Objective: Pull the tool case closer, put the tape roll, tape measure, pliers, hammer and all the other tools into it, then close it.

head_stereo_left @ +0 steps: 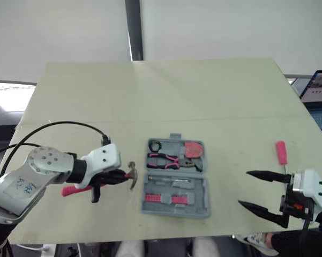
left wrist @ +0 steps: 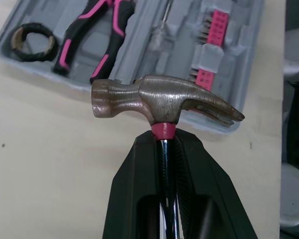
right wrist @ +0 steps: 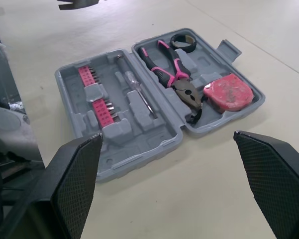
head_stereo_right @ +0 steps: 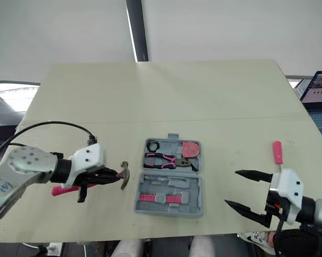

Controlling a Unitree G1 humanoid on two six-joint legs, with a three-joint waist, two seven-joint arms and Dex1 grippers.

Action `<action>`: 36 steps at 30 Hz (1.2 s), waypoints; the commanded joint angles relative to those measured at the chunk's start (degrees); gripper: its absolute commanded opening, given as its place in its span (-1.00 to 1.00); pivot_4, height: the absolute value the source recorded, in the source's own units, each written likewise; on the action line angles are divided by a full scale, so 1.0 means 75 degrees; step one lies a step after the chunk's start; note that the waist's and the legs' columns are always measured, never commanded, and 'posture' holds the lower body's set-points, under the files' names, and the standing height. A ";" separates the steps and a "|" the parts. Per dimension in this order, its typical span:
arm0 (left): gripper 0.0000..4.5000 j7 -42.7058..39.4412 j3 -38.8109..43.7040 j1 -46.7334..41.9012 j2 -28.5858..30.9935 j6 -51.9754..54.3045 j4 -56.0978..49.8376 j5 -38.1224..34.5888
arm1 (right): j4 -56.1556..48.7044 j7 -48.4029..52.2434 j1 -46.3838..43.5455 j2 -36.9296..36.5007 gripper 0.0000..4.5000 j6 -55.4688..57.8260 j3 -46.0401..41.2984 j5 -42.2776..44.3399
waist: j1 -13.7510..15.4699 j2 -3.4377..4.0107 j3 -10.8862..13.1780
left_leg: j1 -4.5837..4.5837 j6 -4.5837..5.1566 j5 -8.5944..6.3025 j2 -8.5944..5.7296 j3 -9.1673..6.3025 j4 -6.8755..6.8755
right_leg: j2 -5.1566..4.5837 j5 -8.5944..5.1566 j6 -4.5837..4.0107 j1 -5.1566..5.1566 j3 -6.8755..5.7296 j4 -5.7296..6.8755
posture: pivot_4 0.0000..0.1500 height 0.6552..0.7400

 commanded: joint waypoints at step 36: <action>-0.99 0.0813 -0.4773 -0.4013 -0.4380 0.1619 0.1224 0.2062 | 0.0028 0.0357 0.0219 -0.0145 1.00 -0.0234 -0.0516 -0.0008 | 0.0151 -0.0004 0.0001 | -0.0004 0.0008 0.0002 -0.0005 0.0000 0.0021 | 0.0000 0.0002 0.0003 0.0003 0.0001 0.0008 | 1.00 0.94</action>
